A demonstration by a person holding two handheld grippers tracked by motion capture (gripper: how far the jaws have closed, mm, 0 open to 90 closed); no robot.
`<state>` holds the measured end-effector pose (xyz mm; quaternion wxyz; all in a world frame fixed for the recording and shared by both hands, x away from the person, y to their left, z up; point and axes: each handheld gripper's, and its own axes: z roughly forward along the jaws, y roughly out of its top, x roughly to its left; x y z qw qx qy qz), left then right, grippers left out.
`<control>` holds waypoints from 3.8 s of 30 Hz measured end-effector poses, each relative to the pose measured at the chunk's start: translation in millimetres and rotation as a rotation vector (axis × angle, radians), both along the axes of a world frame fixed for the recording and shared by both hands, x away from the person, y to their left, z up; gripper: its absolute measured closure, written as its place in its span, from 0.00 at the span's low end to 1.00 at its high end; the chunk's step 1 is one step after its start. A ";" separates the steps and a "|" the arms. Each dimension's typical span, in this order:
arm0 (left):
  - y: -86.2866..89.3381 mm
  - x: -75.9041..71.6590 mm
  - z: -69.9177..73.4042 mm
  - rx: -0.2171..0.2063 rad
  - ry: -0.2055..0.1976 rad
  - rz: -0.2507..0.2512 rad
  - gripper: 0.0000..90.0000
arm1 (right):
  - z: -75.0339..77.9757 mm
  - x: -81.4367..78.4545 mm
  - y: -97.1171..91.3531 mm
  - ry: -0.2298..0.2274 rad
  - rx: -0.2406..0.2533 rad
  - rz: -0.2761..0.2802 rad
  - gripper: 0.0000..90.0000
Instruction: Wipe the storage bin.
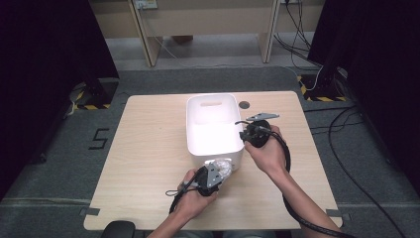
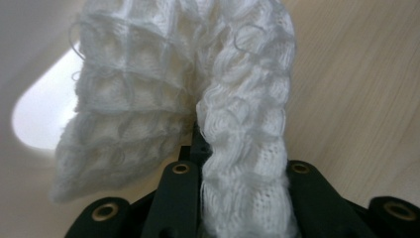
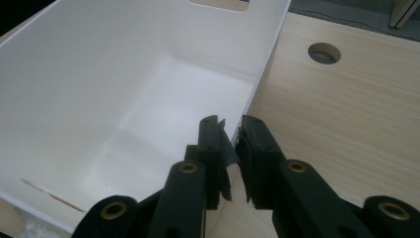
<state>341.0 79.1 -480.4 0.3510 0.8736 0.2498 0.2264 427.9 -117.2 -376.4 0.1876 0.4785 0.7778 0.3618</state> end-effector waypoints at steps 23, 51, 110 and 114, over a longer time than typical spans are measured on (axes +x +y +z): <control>-6.7 5.9 -15.2 0.019 0.037 -0.003 0.84 | 0.0 -0.1 -0.2 0.000 0.001 0.000 0.89; -28.7 10.7 -14.6 0.028 0.036 -0.039 0.84 | 0.2 -0.1 -0.4 -0.001 0.000 0.001 0.89; -39.0 12.7 32.4 -0.065 -0.052 -0.039 0.84 | 0.6 -1.2 -0.7 0.001 0.007 -0.001 0.90; -39.5 13.0 34.5 -0.070 -0.058 -0.037 0.84 | 0.7 -1.2 -0.6 0.001 0.007 -0.001 0.90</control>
